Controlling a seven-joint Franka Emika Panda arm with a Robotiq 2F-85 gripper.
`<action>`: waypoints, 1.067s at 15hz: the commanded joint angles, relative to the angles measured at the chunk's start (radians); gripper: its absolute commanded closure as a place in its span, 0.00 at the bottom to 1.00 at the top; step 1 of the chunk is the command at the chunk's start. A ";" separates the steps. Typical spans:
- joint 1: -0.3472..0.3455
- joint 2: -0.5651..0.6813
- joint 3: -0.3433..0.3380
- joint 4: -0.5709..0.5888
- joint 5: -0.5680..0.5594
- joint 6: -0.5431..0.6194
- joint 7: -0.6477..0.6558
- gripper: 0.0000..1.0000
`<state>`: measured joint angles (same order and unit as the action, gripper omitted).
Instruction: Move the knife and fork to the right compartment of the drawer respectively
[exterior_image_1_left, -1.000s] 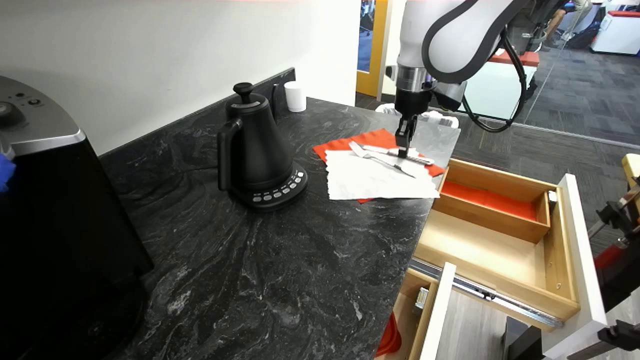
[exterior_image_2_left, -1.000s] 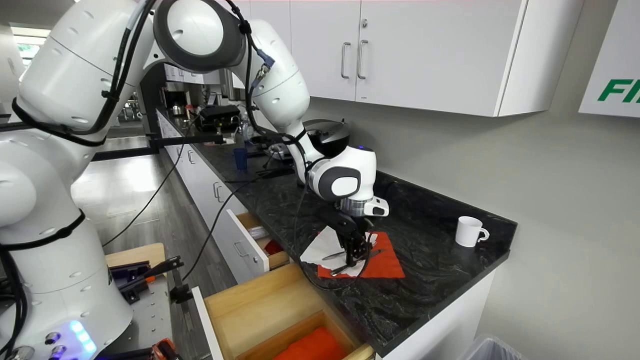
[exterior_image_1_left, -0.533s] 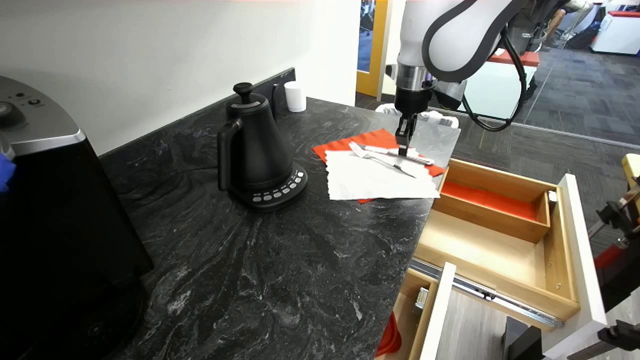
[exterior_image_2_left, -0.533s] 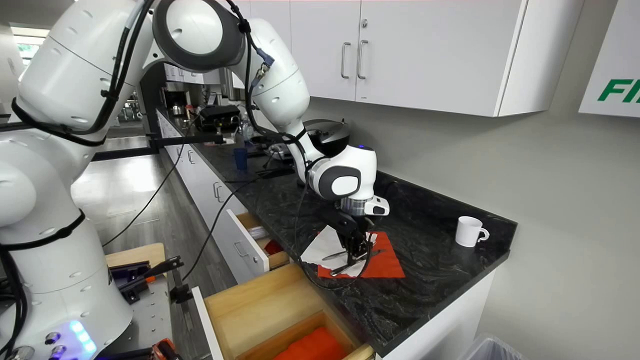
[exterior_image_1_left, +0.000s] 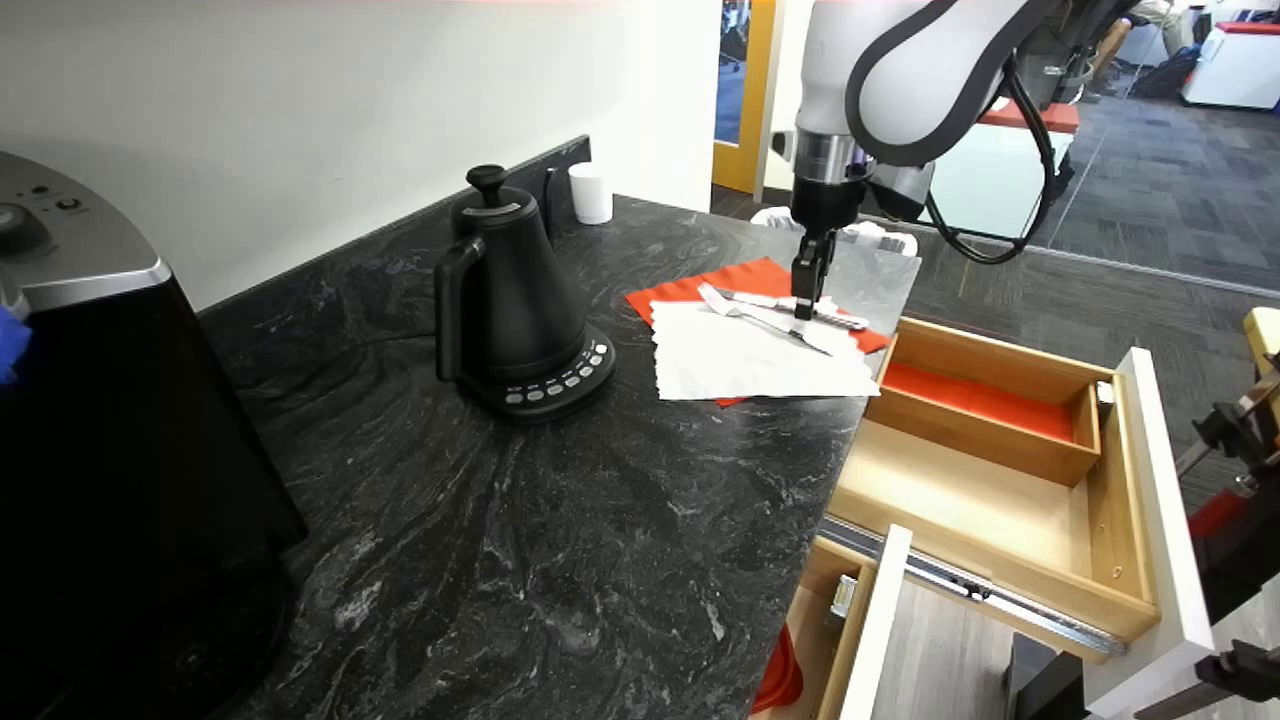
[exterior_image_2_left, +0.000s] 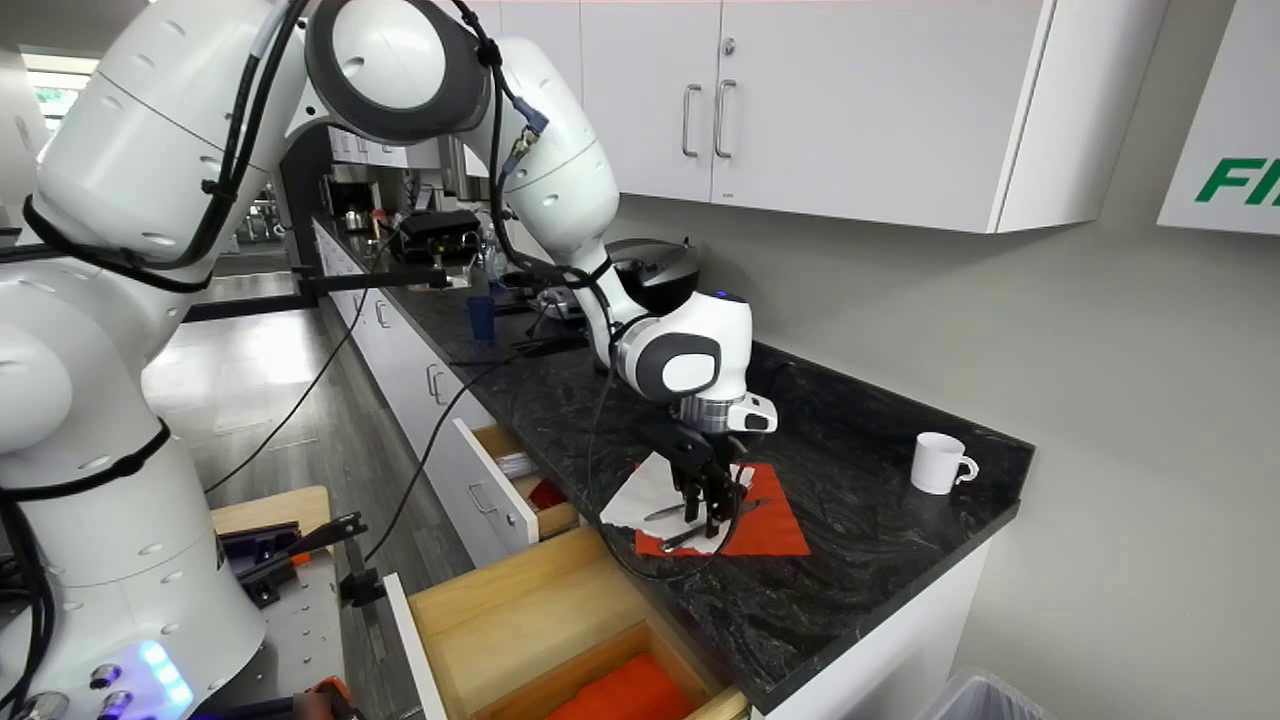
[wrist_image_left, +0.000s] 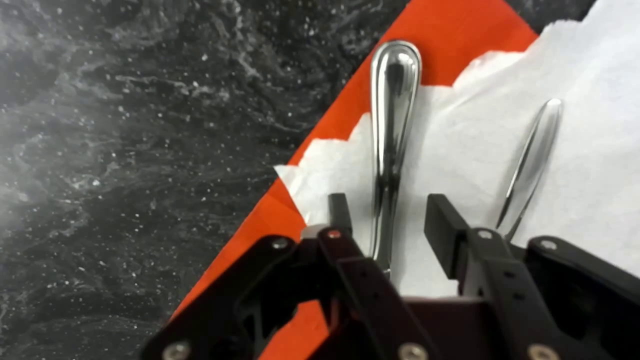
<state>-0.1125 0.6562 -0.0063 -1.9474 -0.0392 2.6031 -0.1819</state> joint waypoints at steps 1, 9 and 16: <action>-0.008 -0.030 0.003 -0.036 -0.008 -0.004 -0.026 0.76; -0.013 -0.030 0.007 -0.041 -0.005 -0.008 -0.042 0.93; -0.007 -0.099 0.001 -0.074 -0.005 -0.022 -0.030 0.93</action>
<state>-0.1127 0.6414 -0.0059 -1.9587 -0.0392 2.6031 -0.2050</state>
